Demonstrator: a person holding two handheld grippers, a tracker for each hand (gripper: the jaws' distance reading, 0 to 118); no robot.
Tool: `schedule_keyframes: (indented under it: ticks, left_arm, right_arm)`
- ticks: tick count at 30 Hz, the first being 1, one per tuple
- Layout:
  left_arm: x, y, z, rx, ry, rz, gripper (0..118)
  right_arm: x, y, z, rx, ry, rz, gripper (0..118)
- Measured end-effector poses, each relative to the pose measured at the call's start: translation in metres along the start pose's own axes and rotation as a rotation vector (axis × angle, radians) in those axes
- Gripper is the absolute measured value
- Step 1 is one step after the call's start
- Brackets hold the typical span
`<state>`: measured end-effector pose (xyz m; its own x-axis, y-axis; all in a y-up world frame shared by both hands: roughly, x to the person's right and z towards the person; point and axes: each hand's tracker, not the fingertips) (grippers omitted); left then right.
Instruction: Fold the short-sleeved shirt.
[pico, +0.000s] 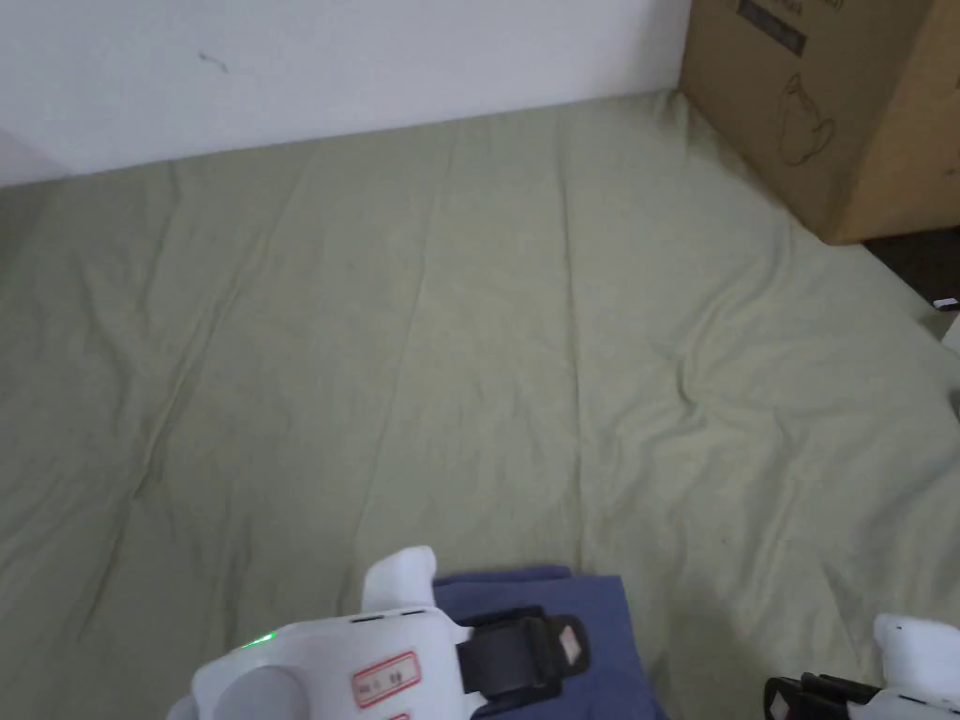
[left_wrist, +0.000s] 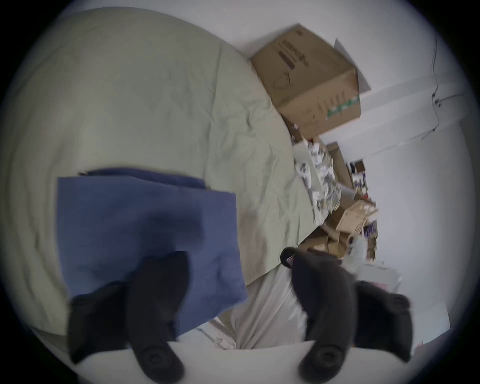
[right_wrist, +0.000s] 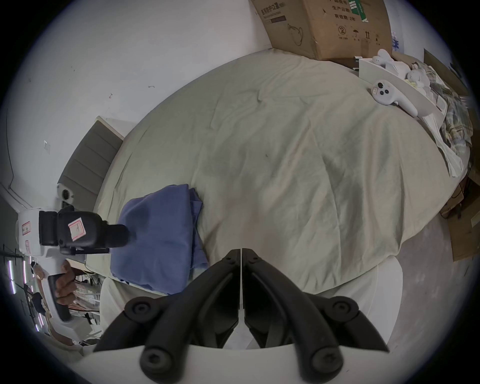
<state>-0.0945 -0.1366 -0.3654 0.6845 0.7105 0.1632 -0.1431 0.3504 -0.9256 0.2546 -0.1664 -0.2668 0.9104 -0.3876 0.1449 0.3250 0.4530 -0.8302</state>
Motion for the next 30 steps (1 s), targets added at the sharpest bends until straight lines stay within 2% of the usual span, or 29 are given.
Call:
schedule_keyframes:
  ticks: [1,2,3,4,10,13,16,19,21,25,30]
  left_arm:
    - [-0.004,0.000,0.009,0.044,0.019,0.005,52]
    - [-0.007,-0.001,0.016,0.072,0.065,-0.007,23]
    - [-0.011,-0.002,0.019,0.088,0.100,-0.017,8]
    - [-0.015,-0.001,0.021,0.081,0.121,-0.030,4]
    - [-0.025,-0.011,-0.013,-0.040,0.065,0.016,1]
    - [-0.012,-0.022,-0.048,-0.152,0.027,-0.054,1]
    - [-0.003,-0.035,-0.085,-0.280,0.031,-0.058,1]
    - [0.008,-0.046,-0.102,-0.334,0.006,-0.115,1]
    - [0.011,-0.050,-0.102,-0.333,-0.036,-0.121,0]
    - [0.005,-0.046,-0.080,-0.290,-0.028,-0.111,0]
    - [-0.024,-0.024,-0.015,-0.096,-0.019,-0.020,1]
  right_arm:
    - [0.000,0.001,-0.001,0.003,-0.001,-0.002,2]
    - [0.000,0.001,-0.002,0.005,0.001,-0.005,2]
    - [0.000,0.001,-0.003,0.005,0.007,-0.007,2]
    - [-0.001,0.002,-0.003,0.006,0.011,-0.008,2]
    - [-0.007,0.002,-0.007,0.000,0.019,0.011,2]
    - [-0.006,0.001,-0.007,-0.005,0.021,0.009,2]
    - [-0.005,0.000,-0.005,-0.009,0.008,0.011,2]
    - [-0.004,0.001,-0.002,-0.005,0.004,0.006,2]
    - [-0.007,0.003,0.000,-0.007,0.006,0.013,2]
    - [-0.021,0.009,-0.003,-0.008,0.019,0.056,2]
    - [-0.052,0.021,-0.021,-0.029,0.065,0.146,2]
